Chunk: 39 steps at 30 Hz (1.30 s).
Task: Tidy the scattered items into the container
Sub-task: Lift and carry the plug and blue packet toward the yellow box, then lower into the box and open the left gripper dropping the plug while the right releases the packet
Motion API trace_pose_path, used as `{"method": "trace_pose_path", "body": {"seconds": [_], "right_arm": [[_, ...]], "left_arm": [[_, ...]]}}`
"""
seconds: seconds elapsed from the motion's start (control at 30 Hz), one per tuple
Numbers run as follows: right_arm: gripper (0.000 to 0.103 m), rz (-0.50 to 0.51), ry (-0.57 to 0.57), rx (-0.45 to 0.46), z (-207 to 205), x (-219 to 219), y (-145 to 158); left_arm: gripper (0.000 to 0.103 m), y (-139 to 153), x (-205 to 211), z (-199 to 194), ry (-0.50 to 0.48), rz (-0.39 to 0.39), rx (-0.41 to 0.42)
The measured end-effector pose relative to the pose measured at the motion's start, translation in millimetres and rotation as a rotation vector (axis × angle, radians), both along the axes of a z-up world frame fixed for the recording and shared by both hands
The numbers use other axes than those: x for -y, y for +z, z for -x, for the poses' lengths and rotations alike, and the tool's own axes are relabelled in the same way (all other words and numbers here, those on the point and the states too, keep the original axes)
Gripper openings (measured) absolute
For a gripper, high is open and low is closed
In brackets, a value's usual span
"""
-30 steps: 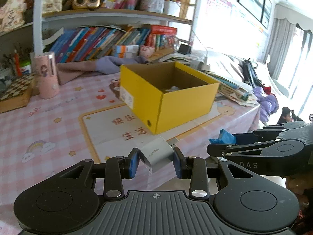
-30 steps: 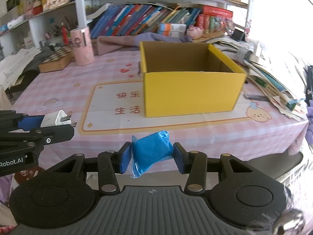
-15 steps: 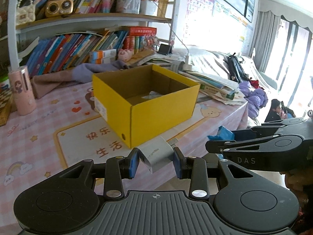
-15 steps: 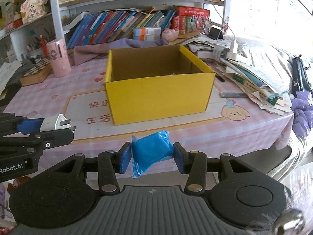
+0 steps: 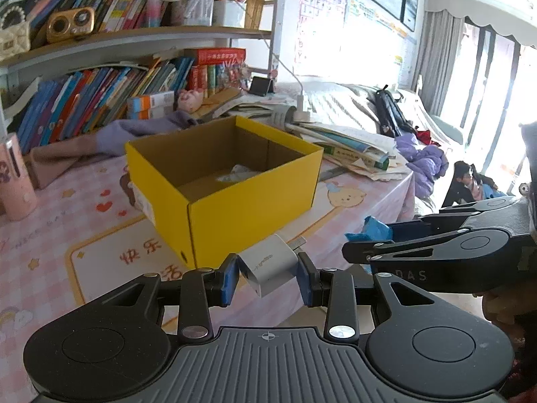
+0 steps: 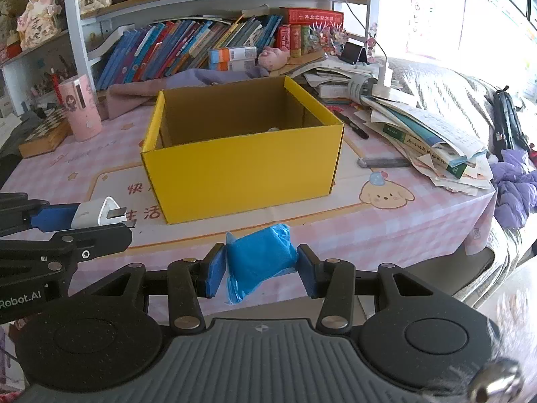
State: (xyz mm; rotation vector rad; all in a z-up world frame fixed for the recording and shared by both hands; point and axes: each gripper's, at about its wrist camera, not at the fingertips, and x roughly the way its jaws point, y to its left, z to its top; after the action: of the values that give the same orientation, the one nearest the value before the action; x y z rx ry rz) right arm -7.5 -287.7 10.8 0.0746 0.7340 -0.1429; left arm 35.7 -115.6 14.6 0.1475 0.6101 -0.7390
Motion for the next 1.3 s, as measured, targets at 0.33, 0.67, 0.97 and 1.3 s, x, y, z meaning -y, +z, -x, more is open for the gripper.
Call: {"method": "trace_pose_path", "body": {"seconds": [0.33, 0.67, 0.97, 1.3], "right_arm": [[0.043, 0.015, 0.008, 0.042, -27, 13, 7], [0.043, 0.016, 0.071, 0.112, -84, 36, 23], [0.043, 0.037, 0.176, 0.117, -146, 66, 29], [0.043, 0.07, 0.381, 0.033, -218, 76, 8]], "left_arm": [[0.035, 13, 14, -25, 0.018, 0.015, 0.075], [0.035, 22, 35, -69, 0.074, 0.01, 0.125], [0.035, 16, 61, -110, 0.178, -0.035, 0.118], [0.035, -5, 90, -162, 0.276, -0.136, 0.067]]}}
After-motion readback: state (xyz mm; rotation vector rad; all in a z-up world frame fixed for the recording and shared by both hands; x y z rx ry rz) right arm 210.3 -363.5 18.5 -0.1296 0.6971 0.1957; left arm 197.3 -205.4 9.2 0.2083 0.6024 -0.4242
